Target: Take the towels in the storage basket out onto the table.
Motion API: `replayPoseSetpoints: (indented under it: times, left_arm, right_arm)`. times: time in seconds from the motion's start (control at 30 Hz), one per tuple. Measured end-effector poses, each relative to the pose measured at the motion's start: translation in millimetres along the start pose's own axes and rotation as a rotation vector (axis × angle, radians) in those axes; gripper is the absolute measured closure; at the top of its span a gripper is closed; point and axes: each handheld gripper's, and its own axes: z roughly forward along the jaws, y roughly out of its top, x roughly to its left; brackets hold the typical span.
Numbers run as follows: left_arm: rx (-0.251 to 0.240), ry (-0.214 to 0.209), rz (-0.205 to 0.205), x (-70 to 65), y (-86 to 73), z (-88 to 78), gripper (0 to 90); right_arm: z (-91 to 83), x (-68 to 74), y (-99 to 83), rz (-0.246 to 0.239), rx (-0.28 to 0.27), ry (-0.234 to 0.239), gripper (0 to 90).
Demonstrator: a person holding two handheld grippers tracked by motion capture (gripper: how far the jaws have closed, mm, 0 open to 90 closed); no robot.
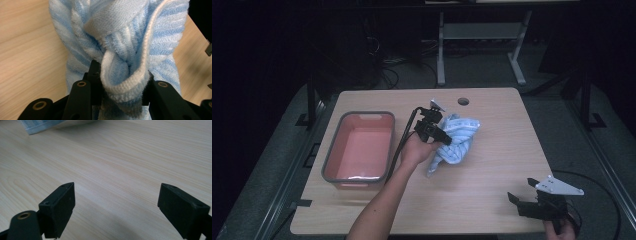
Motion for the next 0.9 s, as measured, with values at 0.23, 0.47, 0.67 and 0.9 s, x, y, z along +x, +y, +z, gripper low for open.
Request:
replayPoseSetpoints:
  times: [0.23,0.47,0.67,0.9]
  left_arm:
    - [0.007,-0.006,-0.028,3.7,-2.8,15.7,64.2]
    - [0.022,-0.003,-0.043,10.6,-8.8,27.6,64.0]
    - [0.023,-0.010,-0.057,11.4,-10.9,35.3,63.9]
    - [0.037,-0.018,-0.062,12.3,-13.4,45.1,61.0]
  right_arm:
    - [1.8,1.9,1.1,-0.009,0.005,0.004,13.8]
    - [1.9,1.8,1.0,-0.012,0.005,0.000,13.8]
    - [2.6,2.2,1.1,-0.011,0.008,0.002,13.8]
    - [3.0,2.2,0.9,-0.011,0.009,0.003,13.8]
